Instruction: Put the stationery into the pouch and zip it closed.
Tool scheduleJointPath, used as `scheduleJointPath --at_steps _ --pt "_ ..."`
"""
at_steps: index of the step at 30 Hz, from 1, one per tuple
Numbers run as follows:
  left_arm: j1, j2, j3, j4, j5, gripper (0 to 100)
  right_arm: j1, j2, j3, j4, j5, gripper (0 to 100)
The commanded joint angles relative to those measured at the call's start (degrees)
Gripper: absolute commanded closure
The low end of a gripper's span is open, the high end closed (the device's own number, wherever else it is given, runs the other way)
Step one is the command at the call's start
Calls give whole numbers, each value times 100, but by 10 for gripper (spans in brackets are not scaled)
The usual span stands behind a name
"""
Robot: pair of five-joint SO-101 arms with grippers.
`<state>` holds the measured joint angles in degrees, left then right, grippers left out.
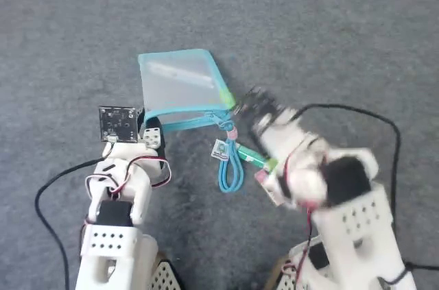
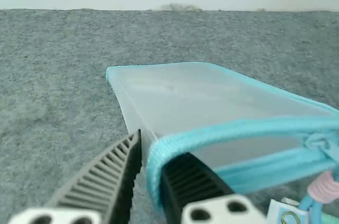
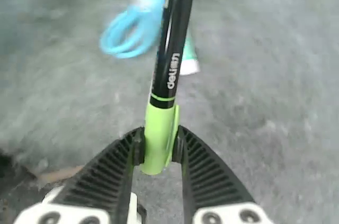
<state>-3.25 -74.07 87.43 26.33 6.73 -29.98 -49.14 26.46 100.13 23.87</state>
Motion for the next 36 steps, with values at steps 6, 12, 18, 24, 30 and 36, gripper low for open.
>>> scheduleJointPath --at_steps 6,12,18,24,30,36 --pt "35 -44 -110 -237 -79 988 -629 787 9 268 299 992" --pt "35 -44 -110 -237 -79 988 -629 1367 -114 75 308 992" --pt "35 -44 -110 -237 -79 988 -611 2343 -923 4 -123 992" --pt "35 -44 -110 -237 -79 988 -602 3618 -2286 57 -431 992" --pt "53 -44 -110 -237 -79 988 -602 4848 -3543 215 -668 991" --pt "88 -44 -84 -237 -88 988 -602 5859 -4756 268 -1125 989"
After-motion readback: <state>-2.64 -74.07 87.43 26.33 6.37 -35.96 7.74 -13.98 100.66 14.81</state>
